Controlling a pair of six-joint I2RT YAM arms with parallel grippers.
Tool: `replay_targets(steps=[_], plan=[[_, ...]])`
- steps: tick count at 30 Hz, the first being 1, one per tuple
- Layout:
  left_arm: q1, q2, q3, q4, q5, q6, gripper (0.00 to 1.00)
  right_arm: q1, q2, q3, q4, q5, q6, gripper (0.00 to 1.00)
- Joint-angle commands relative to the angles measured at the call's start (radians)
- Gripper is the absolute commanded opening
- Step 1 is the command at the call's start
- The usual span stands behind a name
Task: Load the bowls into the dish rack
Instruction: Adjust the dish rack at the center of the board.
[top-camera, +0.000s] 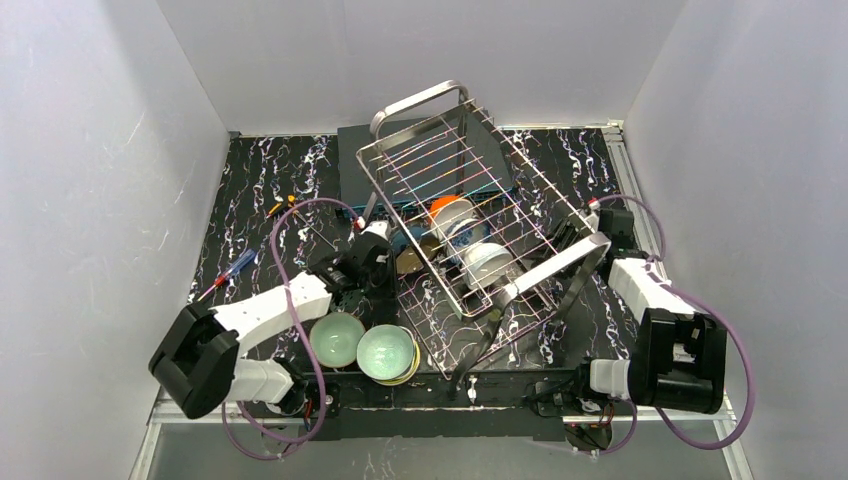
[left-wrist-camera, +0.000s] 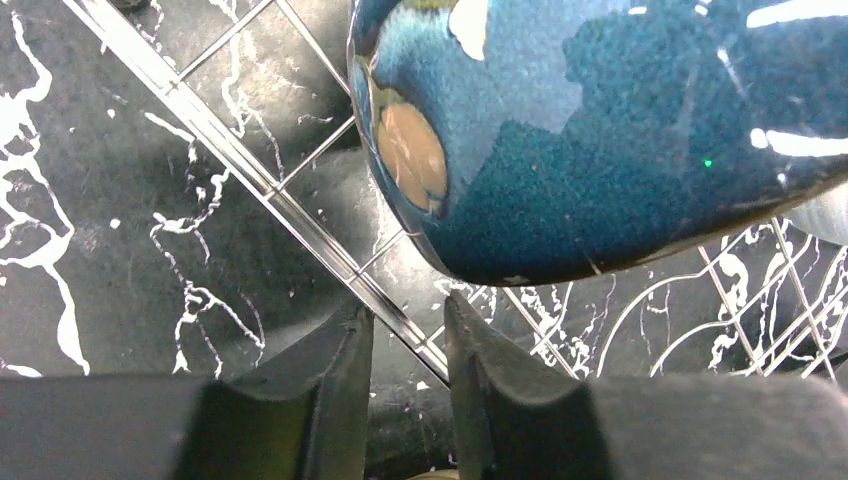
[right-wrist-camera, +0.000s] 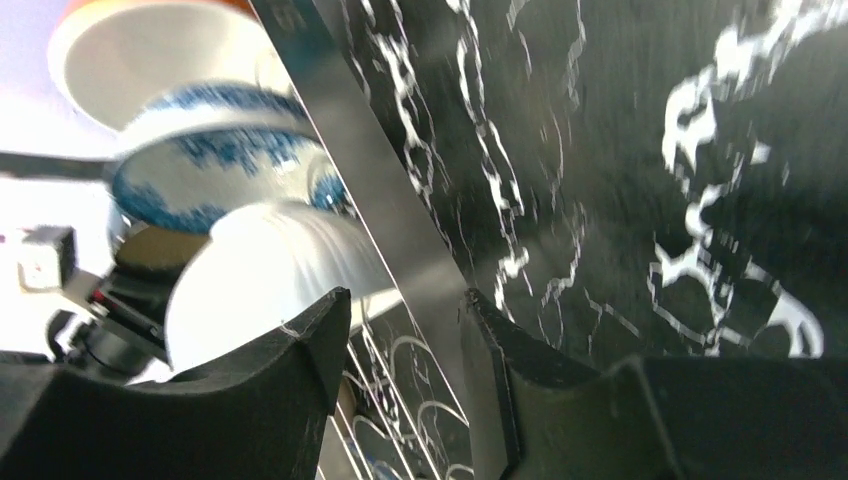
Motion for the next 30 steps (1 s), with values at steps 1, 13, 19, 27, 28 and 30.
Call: replay_targets(steps=[1,13,19,27,28,30], plan=[[-0.006,0.048,0.132,0.137,0.071,0.047,0.17,0.017,-0.053,-0.087,-0.006,-0.030,-0.027,0.52],[0.009,0.110,0.256,0.146,0.037,0.091,0.00,0.019,-0.070,-0.097,-0.048,-0.025,-0.060,0.51],[0.030,0.159,0.323,0.183,0.134,0.087,0.00,0.018,-0.048,-0.086,-0.056,-0.023,-0.084,0.52],[0.030,0.210,0.372,0.184,0.185,0.089,0.00,0.019,-0.011,-0.023,-0.090,-0.001,-0.138,0.52],[0.030,0.209,0.370,0.180,0.183,0.092,0.00,0.019,-0.010,-0.017,-0.098,0.004,-0.145,0.52],[0.030,0.203,0.371,0.143,0.162,0.101,0.00,0.019,-0.012,0.000,-0.122,0.017,-0.163,0.53]])
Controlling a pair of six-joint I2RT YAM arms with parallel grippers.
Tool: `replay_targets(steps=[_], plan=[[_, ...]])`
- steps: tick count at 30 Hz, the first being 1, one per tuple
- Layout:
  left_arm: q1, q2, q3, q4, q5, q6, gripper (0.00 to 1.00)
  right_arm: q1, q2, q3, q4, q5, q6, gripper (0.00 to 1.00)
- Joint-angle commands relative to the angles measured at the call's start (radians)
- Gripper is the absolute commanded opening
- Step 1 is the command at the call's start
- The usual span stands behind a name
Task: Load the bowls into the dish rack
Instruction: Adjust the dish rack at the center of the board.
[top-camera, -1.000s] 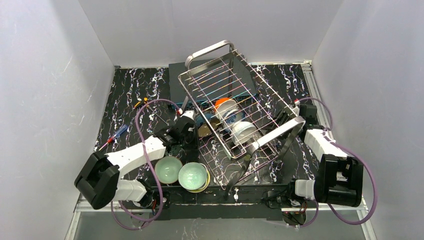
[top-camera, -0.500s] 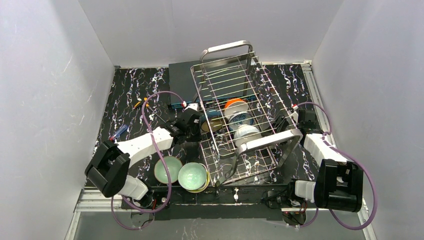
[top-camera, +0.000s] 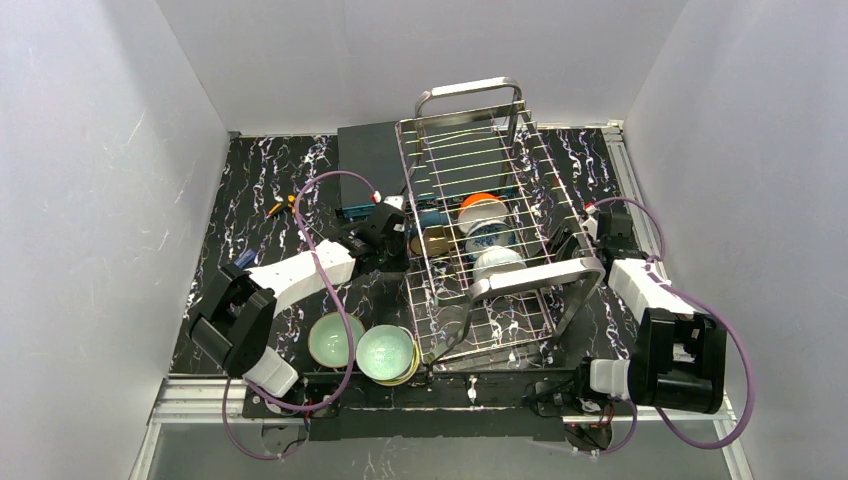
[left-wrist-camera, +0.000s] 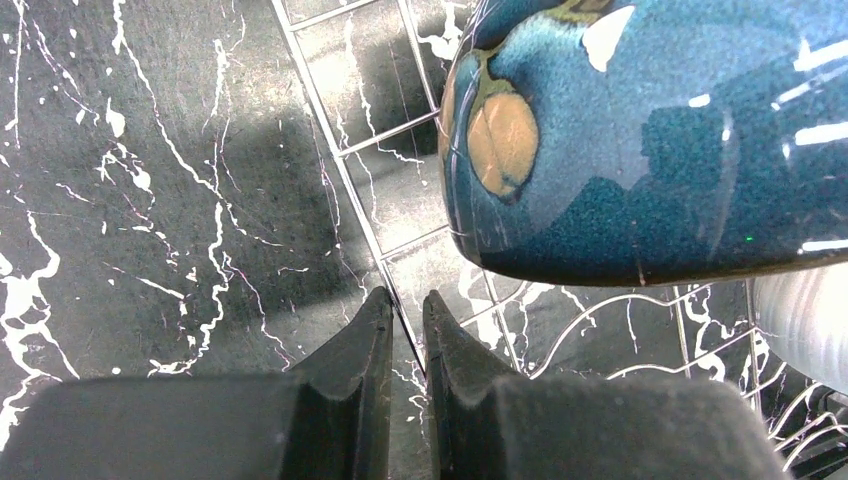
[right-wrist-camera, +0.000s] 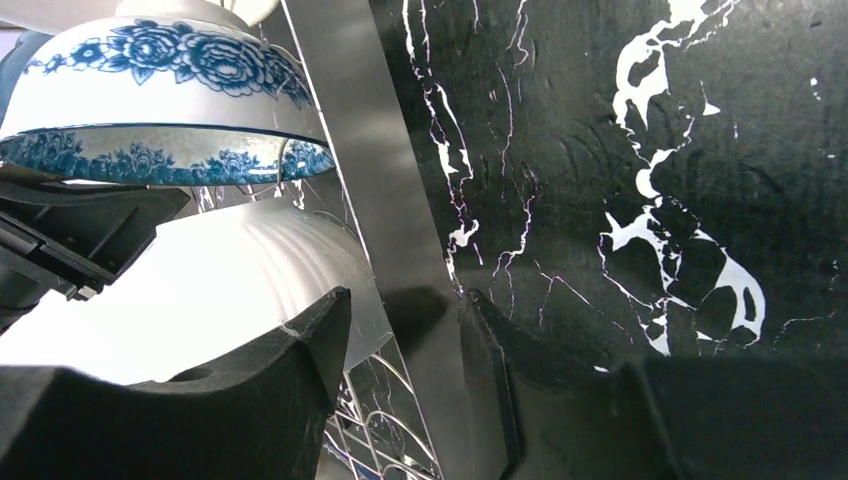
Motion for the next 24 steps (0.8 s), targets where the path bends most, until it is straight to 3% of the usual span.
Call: replay_targets(steps=[1,3,8,15,24], plan=[[-0.020,-0.080,0.099,0.122,0.131,0.038,0.12,0.003,-0.002,0.074,-0.062,0.000,-0.061,0.54],[-0.020,-0.112,0.085,0.085,0.093,0.047,0.49,0.003,-0.011,0.098,-0.091,0.022,-0.078,0.57],[-0.019,-0.253,0.002,0.034,0.000,0.048,0.97,0.004,-0.037,0.163,-0.140,0.067,-0.102,0.68],[-0.016,-0.457,-0.043,-0.212,-0.079,0.036,0.98,0.003,-0.048,0.220,-0.180,0.079,-0.118,0.80],[-0.014,-0.670,-0.061,-0.613,-0.013,-0.048,0.94,0.004,-0.048,0.216,-0.151,0.027,-0.089,0.84]])
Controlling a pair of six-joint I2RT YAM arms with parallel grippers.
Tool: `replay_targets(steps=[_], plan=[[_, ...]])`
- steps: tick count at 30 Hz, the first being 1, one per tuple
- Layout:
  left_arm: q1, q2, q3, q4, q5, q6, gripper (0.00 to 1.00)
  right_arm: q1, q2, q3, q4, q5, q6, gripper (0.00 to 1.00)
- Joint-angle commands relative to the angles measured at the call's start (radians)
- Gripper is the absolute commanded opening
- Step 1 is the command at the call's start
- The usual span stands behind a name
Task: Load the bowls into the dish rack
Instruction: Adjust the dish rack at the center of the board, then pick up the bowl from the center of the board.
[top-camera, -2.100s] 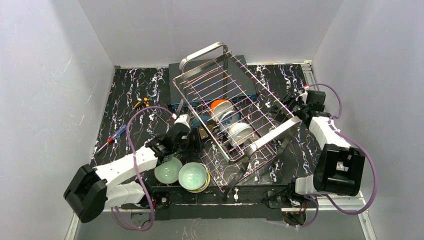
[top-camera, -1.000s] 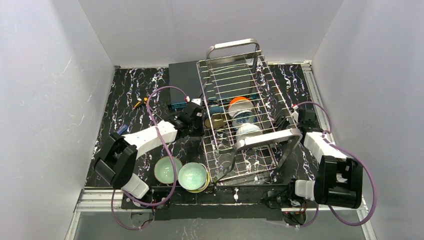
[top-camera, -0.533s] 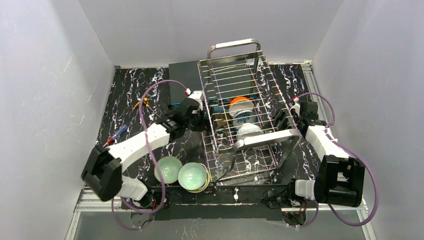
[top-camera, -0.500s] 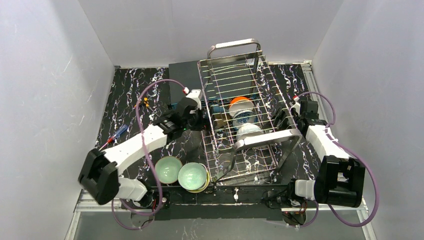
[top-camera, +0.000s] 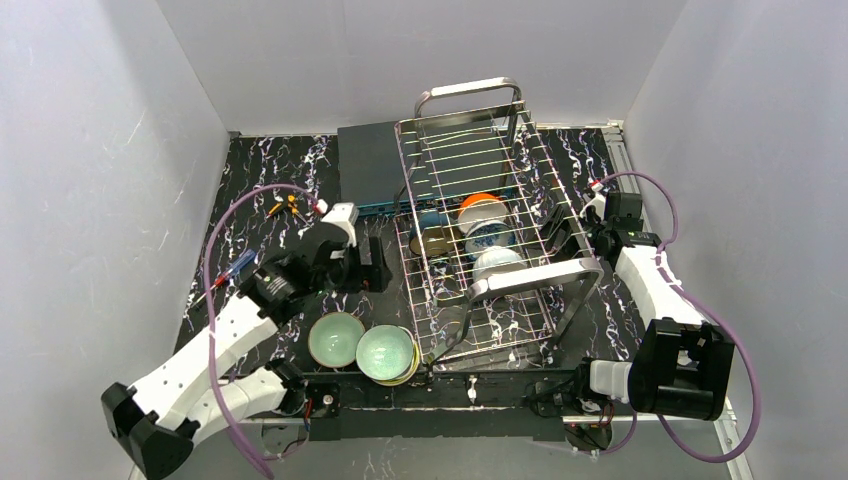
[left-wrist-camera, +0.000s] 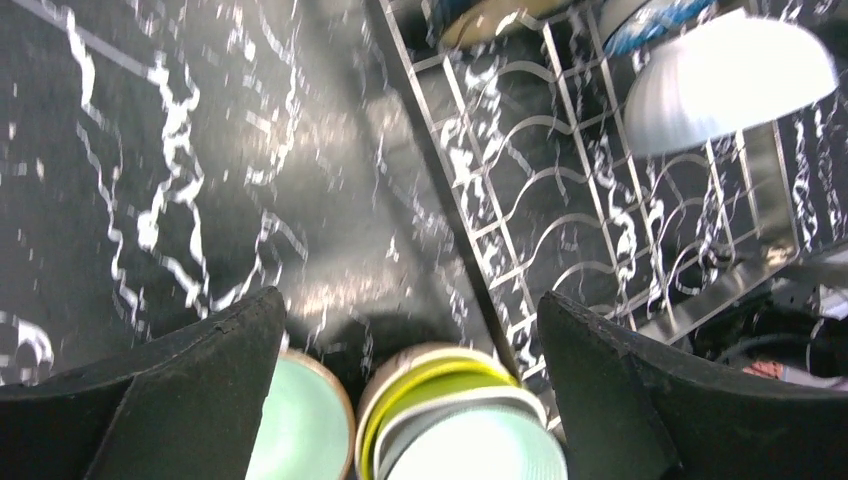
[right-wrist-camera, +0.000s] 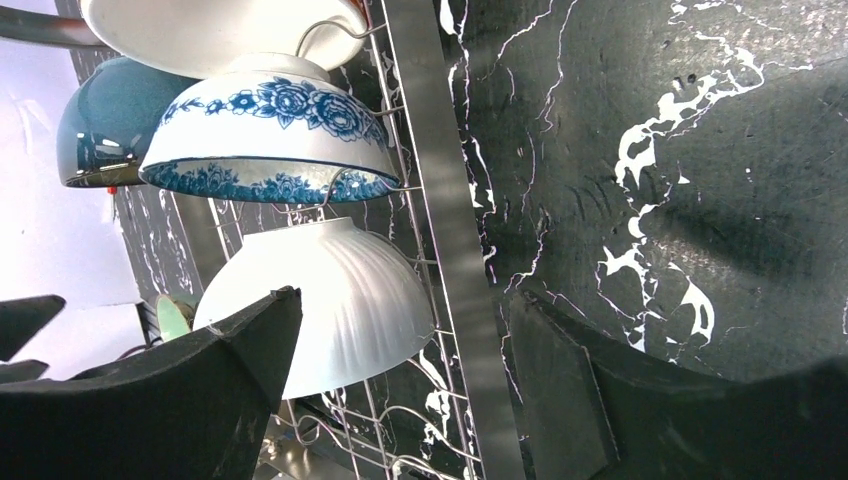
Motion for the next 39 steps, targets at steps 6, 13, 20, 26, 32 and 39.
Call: replay_targets(steps=[6,13,20,26,32,39], plan=[[0.004,-0.195,-0.063,-0.403,0.114,-0.134,0.88,0.001,-0.010,0.024,0.019,-0.060,0.015,0.84],[0.004,-0.212,-0.147,-0.411,0.266,-0.188,0.70,0.001,-0.008,0.015,0.051,-0.080,0.039,0.84],[0.004,-0.203,-0.115,-0.454,0.089,-0.259,0.79,0.002,-0.006,0.022,0.051,-0.083,0.038,0.85],[0.010,-0.192,-0.078,-0.431,-0.016,-0.272,0.82,0.001,0.002,0.026,0.048,-0.087,0.029,0.87],[0.047,-0.130,-0.079,-0.433,-0.053,-0.294,0.83,0.001,0.006,0.028,0.043,-0.094,0.020,0.88],[0.130,-0.130,-0.102,-0.501,-0.120,-0.339,0.82,0.002,0.009,0.024,0.036,-0.096,0.014,0.89]])
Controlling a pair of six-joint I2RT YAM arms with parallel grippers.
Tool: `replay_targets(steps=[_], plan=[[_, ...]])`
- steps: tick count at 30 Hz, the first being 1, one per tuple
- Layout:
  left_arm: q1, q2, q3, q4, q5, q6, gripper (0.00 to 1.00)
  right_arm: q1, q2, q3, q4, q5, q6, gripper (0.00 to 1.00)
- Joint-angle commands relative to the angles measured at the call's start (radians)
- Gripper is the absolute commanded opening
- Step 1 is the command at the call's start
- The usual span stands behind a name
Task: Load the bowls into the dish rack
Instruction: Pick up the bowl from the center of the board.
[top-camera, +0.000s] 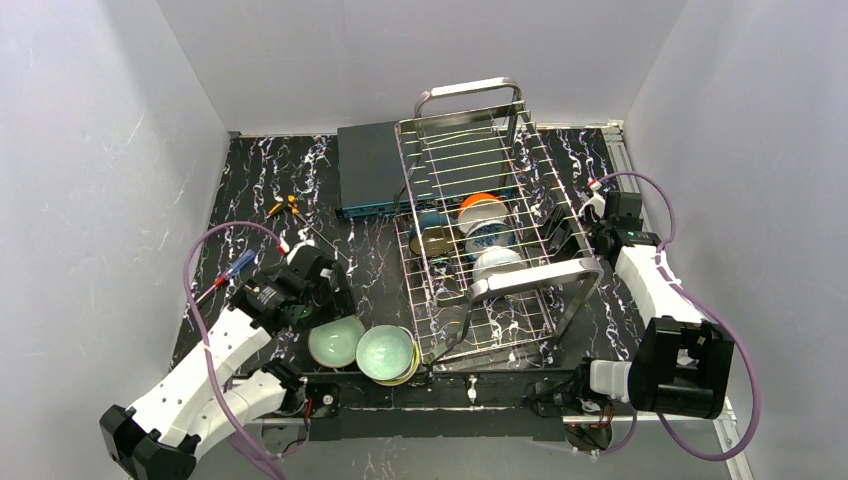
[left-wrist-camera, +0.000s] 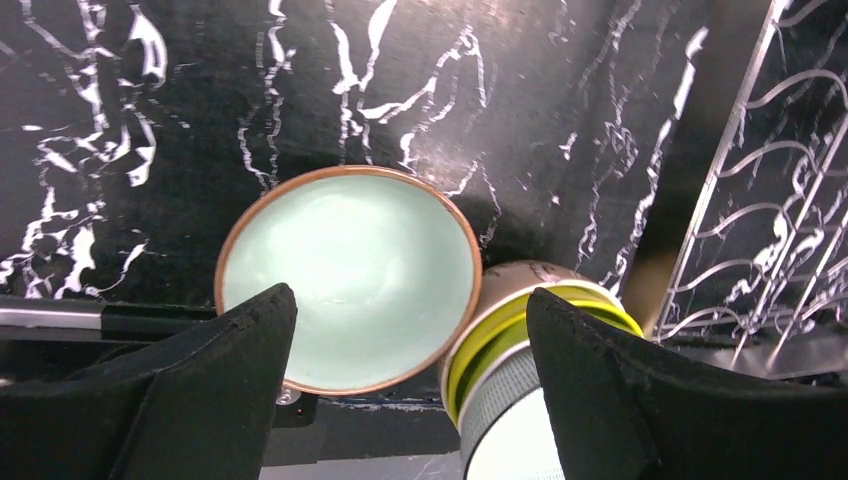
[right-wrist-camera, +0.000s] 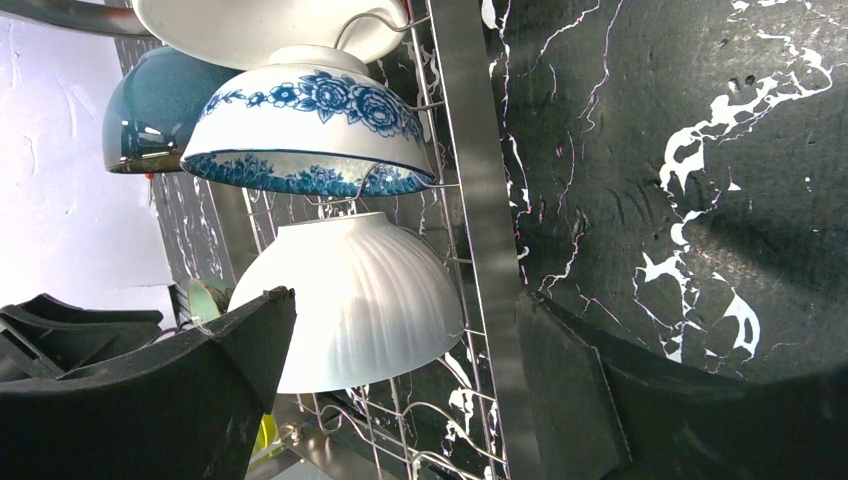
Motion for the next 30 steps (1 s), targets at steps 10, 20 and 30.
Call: replay_targets(steps=[10,20,30], plan=[[0.083,-0.073,-0.057,-0.326,-0.193,-0.376,0.80,0.001,0.006,0.026,0.022,-0.021,-0.010,0.91],[0.084,-0.154,-0.307,-0.115,-0.020,-0.557,0.67,0.002,0.010,0.037,0.029,-0.029,-0.005,0.92],[0.085,-0.107,-0.371,0.086,-0.036,-0.496,0.17,0.001,0.016,0.081,0.018,-0.028,-0.010,0.95]])
